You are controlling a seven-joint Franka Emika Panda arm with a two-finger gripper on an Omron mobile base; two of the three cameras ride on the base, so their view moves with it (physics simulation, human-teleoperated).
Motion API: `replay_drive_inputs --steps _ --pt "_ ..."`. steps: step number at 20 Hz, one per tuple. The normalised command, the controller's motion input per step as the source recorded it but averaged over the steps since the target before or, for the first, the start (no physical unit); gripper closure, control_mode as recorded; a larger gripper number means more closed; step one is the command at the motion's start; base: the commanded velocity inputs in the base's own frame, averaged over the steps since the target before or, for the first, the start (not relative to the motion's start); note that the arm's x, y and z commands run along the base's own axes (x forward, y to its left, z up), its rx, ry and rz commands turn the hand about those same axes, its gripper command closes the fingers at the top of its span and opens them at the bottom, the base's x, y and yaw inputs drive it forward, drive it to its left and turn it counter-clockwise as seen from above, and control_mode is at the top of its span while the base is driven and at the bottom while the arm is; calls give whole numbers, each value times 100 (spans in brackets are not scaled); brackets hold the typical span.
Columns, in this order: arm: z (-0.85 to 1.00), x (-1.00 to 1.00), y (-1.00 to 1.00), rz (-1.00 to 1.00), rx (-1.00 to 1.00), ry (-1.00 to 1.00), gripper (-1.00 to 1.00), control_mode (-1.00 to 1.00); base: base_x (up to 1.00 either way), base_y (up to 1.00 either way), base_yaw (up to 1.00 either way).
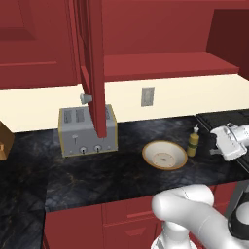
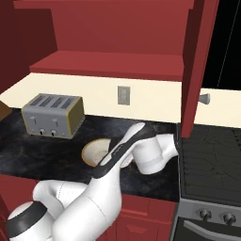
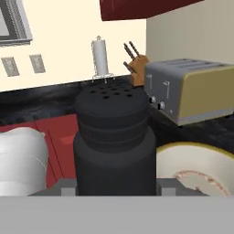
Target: Retrieve the bottle and the shaker from the cabinet and place them next to the mixing bowl on the counter. Then add garlic from the fridge to the mixing bowl.
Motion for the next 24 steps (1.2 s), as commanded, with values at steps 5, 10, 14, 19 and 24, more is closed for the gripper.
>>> replay_drive_inputs --steps 5,10,14,19,24 --pt "-61 17 -11 9 0 0 100 -100 0 0 0" --pt "-26 23 -21 7 -1 0 100 -100 0 0 0" --pt "-3 24 -37 5 0 0 100 -100 0 0 0" --pt "-9 33 -13 0 -3 5 100 -100 0 0 0" --pt "-37 35 0 -6 -3 0 100 -100 0 0 0"
